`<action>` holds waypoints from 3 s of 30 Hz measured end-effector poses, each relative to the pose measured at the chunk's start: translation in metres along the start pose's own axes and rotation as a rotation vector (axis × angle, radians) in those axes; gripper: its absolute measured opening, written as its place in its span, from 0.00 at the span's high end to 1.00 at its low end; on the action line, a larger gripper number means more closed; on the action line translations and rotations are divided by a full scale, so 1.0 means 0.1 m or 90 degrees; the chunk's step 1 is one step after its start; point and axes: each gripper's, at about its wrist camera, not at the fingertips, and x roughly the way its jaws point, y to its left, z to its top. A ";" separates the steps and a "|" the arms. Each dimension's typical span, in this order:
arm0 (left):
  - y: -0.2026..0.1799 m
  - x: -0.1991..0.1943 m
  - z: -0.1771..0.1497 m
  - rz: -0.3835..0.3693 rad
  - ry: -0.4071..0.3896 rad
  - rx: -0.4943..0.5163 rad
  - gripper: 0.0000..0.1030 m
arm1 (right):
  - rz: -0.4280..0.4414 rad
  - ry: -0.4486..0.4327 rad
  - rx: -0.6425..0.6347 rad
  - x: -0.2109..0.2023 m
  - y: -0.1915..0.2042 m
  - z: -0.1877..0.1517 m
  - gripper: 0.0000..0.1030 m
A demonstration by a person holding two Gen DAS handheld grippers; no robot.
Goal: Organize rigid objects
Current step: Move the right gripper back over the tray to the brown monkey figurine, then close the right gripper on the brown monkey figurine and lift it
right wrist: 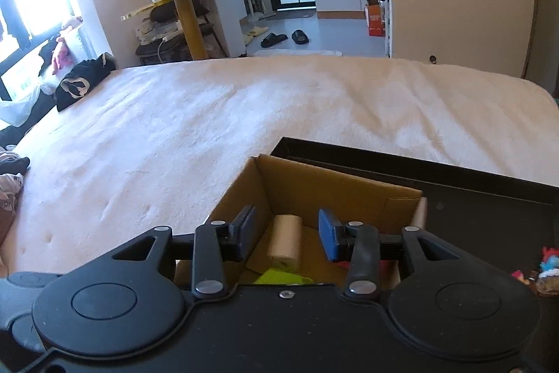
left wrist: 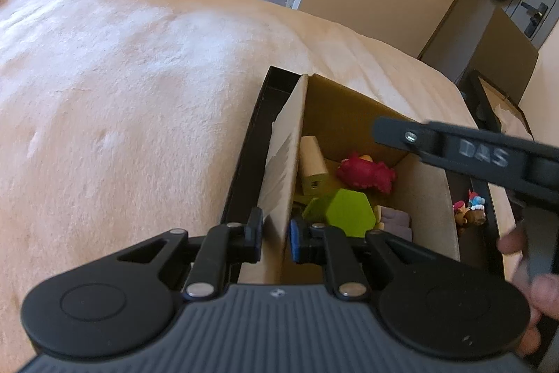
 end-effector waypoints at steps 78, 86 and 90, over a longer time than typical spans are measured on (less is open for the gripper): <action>-0.58 0.25 0.17 0.173 0.019 0.084 0.25 | -0.148 0.016 0.221 0.12 -1.97 -0.85 0.49; -0.54 0.21 0.17 0.175 0.019 0.078 0.25 | -0.128 0.028 0.227 0.05 -1.96 -0.86 0.59; -0.51 0.19 0.16 0.172 0.015 0.075 0.25 | -0.119 0.024 0.223 -0.03 -1.90 -0.85 0.59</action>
